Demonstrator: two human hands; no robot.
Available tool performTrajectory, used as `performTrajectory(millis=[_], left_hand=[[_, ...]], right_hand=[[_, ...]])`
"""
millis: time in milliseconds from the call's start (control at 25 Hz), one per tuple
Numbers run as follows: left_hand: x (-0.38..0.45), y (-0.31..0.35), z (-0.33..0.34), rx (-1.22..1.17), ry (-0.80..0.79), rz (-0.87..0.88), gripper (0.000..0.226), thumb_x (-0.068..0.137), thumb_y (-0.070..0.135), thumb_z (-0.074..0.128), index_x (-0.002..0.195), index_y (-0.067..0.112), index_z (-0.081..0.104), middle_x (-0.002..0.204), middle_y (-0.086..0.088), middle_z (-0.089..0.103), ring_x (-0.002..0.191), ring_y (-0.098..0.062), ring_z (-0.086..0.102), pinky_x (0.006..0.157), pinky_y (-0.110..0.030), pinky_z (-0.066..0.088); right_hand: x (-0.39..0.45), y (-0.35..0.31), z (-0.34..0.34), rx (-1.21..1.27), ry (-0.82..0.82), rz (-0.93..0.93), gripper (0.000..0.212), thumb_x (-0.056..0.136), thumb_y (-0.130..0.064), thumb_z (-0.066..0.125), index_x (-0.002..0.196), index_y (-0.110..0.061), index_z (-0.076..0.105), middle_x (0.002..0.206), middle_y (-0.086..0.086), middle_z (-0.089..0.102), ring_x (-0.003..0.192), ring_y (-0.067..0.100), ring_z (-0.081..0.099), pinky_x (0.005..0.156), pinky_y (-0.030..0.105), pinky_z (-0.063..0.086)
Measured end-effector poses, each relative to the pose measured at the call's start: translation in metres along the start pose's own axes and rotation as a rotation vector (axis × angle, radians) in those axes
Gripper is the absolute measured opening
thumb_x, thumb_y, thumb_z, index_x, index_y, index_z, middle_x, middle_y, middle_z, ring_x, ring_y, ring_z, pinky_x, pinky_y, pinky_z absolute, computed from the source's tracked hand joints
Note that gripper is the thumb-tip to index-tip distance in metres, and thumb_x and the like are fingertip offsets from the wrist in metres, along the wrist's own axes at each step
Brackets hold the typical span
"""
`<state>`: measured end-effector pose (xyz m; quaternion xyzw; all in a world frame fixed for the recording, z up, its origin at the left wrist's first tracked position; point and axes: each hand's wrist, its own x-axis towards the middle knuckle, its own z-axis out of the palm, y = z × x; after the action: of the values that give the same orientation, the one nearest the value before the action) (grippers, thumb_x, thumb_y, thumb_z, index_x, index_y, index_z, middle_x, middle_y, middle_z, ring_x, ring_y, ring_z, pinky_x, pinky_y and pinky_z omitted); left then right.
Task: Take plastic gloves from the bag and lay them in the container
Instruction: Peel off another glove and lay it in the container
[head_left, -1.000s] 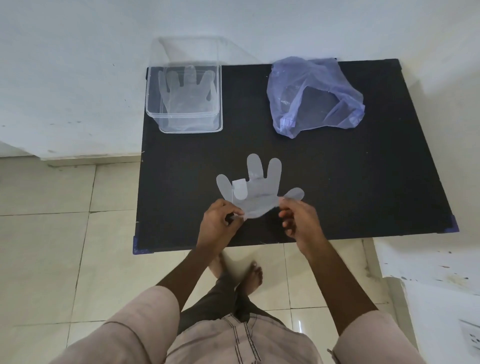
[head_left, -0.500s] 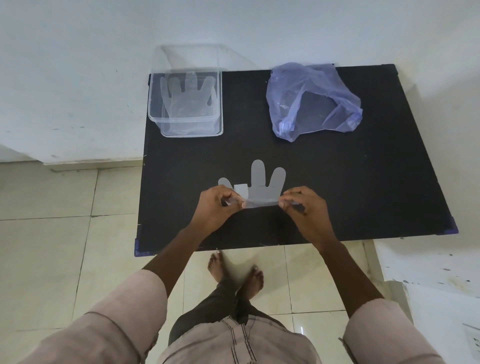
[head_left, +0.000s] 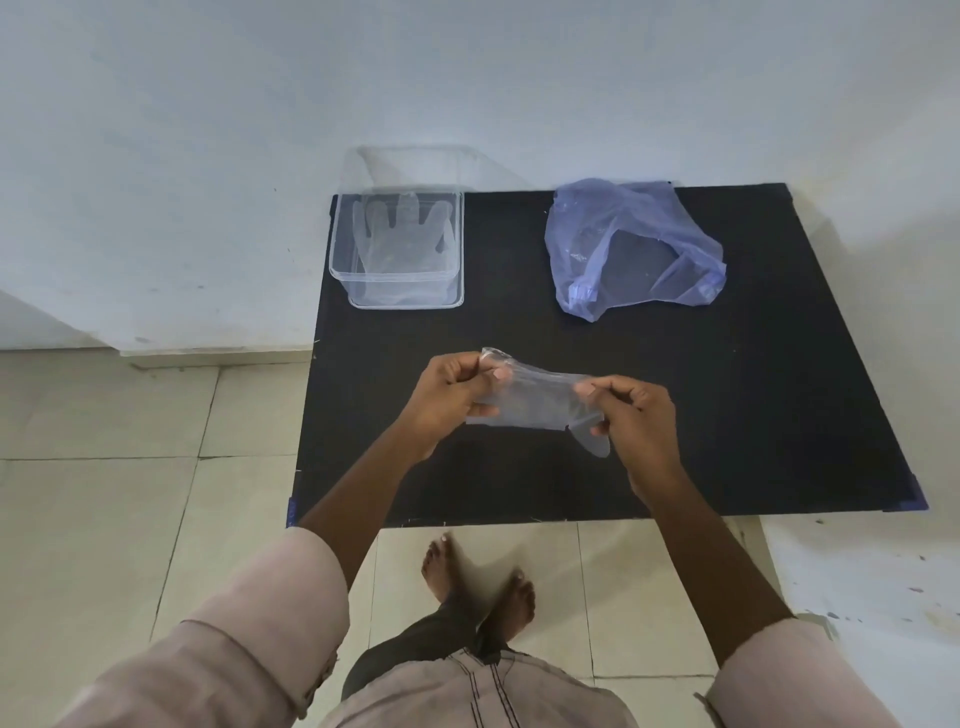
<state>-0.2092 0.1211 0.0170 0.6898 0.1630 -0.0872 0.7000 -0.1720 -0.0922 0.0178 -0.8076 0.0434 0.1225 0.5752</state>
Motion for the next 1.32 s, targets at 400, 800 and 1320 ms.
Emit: performTrajectory(millis=[400,800,1320], left_hand=[[0.006,0.072,0.006,-0.041,0.054,0.095,0.013,0.088,0.015,0.067,0.097,0.007,0.069,0.095,-0.017,0.074,0.083,-0.023,0.072,0.072,-0.027,0.058],[0.056,0.081,-0.040,-0.101,0.062,0.046,0.021,0.094,0.025,0.060,0.093,0.009,0.072,0.086,-0.014,0.075,0.078,-0.023,0.072,0.075,-0.033,0.060],[0.174,0.127,-0.179,-0.221,0.134,-0.138,0.018,0.093,0.014,0.054,0.086,0.005,0.068,0.077,-0.011,0.070,0.075,-0.024,0.070,0.066,-0.029,0.060]], right_hand=[[0.020,-0.073,-0.014,0.369,-0.082,0.112,0.013,0.090,-0.003,0.056,0.084,-0.002,0.068,0.093,0.021,0.073,0.085,0.030,0.073,0.075,0.034,0.060],[0.061,-0.102,0.030,0.234,-0.061,0.035,0.013,0.090,-0.010,0.060,0.086,-0.004,0.071,0.086,0.016,0.075,0.081,0.027,0.073,0.069,0.026,0.059],[0.182,-0.187,0.159,0.219,-0.180,0.125,0.014,0.091,-0.008,0.056,0.078,-0.008,0.061,0.078,0.012,0.068,0.069,0.022,0.066,0.067,0.031,0.057]])
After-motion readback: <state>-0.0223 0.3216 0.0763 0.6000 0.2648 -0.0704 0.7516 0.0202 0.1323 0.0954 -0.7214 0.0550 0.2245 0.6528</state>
